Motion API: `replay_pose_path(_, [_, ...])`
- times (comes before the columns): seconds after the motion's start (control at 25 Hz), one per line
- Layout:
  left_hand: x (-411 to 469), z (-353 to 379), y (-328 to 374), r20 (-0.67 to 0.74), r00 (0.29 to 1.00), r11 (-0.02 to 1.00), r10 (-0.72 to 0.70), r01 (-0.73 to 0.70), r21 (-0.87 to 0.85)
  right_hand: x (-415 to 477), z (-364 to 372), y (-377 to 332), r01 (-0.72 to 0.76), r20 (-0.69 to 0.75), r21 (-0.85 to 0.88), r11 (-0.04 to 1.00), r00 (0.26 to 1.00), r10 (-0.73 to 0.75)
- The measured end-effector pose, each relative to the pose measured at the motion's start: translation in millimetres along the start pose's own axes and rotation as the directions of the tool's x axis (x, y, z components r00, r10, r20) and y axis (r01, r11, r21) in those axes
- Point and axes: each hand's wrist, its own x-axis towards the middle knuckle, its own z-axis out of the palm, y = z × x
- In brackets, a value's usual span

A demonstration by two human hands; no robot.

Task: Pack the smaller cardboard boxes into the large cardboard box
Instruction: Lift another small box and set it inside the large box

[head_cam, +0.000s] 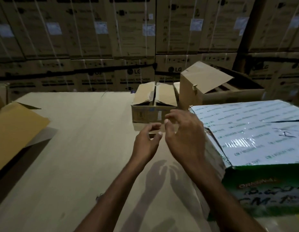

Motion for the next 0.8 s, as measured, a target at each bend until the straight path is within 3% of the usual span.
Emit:
replay_pose_path(0.12, [22,22,2,0.131,0.991,0.997,0.037,-0.029,-0.066,19,-9,15,-0.067,-0.048,-0.032,0.997,0.997,0.065])
replay_pose_path(0.32, [31,50,32,0.232,0.971,0.977,0.047,0.004,-0.212,47,-38,34,-0.263,-0.048,-0.188,0.946,0.965,0.259])
replay_pose_path(0.44, [21,70,47,0.42,0.907,0.942,-0.023,0.161,-0.296,63,-72,68,-0.361,-0.149,-0.285,0.888,0.932,0.331])
replay_pose_path(0.52, [10,90,57,0.511,0.859,0.941,-0.019,0.188,-0.281,65,-94,109,-0.42,-0.114,-0.338,0.842,0.907,0.406])
replay_pose_path(0.64, [-1,111,69,0.469,0.883,0.962,0.019,0.112,-0.25,64,-121,159,-0.501,0.0,-0.415,0.759,0.834,0.551])
replay_pose_path(0.8, [-7,123,67,0.381,0.925,0.97,-0.004,0.095,-0.222,73,-159,212,-0.463,0.076,-0.587,0.664,0.785,0.614])
